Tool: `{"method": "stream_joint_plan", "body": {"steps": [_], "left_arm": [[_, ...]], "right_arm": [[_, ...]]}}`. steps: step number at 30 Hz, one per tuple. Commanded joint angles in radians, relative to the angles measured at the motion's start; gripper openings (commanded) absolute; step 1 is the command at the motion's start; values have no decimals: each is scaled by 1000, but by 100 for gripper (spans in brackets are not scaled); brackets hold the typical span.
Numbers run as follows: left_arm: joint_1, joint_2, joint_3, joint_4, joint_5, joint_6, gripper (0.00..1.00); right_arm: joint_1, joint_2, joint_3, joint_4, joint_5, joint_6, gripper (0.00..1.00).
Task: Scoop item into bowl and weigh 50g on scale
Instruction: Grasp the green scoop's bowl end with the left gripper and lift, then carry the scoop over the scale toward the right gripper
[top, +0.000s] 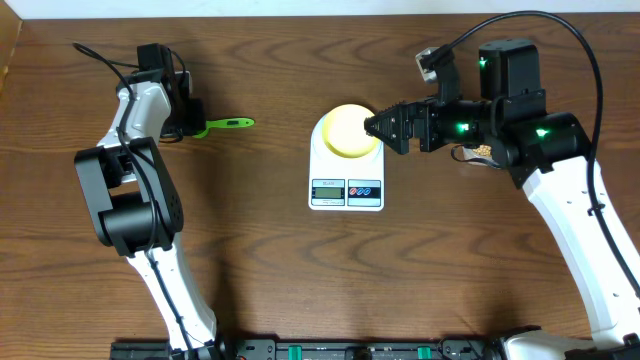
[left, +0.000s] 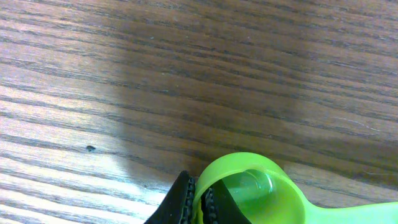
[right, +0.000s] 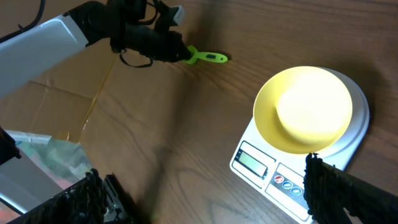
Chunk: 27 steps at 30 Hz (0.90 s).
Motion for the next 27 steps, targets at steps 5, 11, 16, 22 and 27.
{"method": "stream_joint_plan", "body": {"steps": [5, 11, 16, 22, 27], "left_arm": [[5, 0, 2, -29, -1, -35, 7], [3, -128, 4, -64, 29, -74, 7], [3, -279, 4, -98, 225, -87, 7], [-27, -435, 4, -175, 421, -129, 7], [-124, -531, 4, -278, 524, -133, 7]], "right_arm": [[3, -10, 21, -1, 9, 12, 99], [3, -10, 21, 1, 39, 19, 99], [3, -10, 21, 7, 45, 30, 99], [5, -10, 21, 7, 43, 41, 99], [8, -10, 21, 32, -10, 41, 99]]}}
